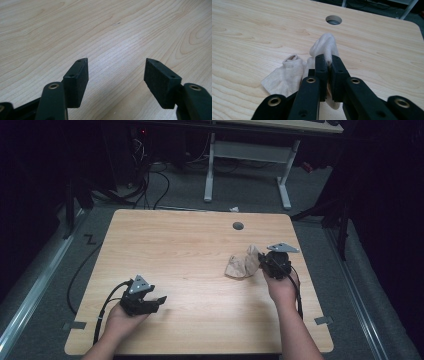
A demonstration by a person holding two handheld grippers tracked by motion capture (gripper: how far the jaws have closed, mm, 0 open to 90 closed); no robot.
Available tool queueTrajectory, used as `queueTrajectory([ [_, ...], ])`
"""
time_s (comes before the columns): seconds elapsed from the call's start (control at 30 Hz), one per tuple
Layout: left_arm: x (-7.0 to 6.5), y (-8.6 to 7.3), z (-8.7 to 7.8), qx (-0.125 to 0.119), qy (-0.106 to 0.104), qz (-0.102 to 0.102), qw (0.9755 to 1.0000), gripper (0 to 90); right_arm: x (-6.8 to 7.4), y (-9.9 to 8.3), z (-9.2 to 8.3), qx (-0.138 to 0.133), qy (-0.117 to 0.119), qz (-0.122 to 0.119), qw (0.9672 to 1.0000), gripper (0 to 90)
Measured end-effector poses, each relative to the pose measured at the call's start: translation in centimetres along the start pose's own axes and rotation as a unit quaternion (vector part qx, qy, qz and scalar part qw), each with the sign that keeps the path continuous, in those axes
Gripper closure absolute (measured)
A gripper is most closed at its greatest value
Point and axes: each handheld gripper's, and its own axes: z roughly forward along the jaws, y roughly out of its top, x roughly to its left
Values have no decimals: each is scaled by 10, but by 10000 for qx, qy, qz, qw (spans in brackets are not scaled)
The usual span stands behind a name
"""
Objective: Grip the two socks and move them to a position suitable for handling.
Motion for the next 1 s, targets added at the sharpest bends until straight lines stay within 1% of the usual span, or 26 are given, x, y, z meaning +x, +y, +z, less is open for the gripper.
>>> queueTrajectory([
  [0.2,0,0,0,-1,-4,-5,10000,369,0,-1,-9,-99,1,7,10000,861],
  [0.33,0,0,0,-4,-3,-6,10000,368,4,-1,-18,-168,9,-11,9999,861],
  [0.43,0,0,-1,3,-9,7,10000,369,6,-1,-22,-186,18,-11,9998,860],
  [0.47,0,0,-1,-8,-6,7,10000,369,10,-2,-26,-230,27,-19,9997,860],
  [0.53,0,0,-1,-12,-7,7,10000,369,11,-2,-27,-234,24,-26,9997,861],
  [0.57,0,0,-1,-13,-7,7,10000,369,16,-4,-31,-280,66,-49,9996,860],
  [0.6,0,0,0,-12,-7,9,10000,369,16,-4,-31,-280,66,-49,9996,860],
  [0.63,0,0,0,-4,-17,4,10000,369,21,-6,-34,-310,125,-84,9994,860],
  [0.67,0,0,0,-4,-17,4,10000,369,21,-6,-34,-310,125,-84,9994,860],
  [0.7,0,0,0,-3,-19,8,10000,369,26,-8,-36,-332,195,-94,9992,861],
  [0.73,0,0,0,-5,-23,7,10000,369,26,-8,-36,-332,195,-94,9992,861],
  [0.8,0,0,1,-6,-18,7,10000,369,33,-11,-37,-347,277,-169,9989,861],
  [0.83,0,0,1,11,-25,20,10000,369,38,-12,-38,-346,317,-175,9987,860],
  [0.87,0,0,1,14,-27,25,10000,369,47,-14,-38,-379,429,-243,9981,860],
  [0.9,0,0,1,14,-27,25,10000,369,47,-14,-38,-379,429,-243,9981,860],
  [0.93,-1,0,1,11,-21,28,10000,369,51,-14,-38,-387,466,-267,9978,860],
  [0.97,-1,0,1,18,-30,28,10000,369,60,-16,-38,-392,551,-332,9972,860],
  [1.0,-1,0,1,20,-27,30,10000,369,64,-17,-38,-399,605,-375,9967,860],
])
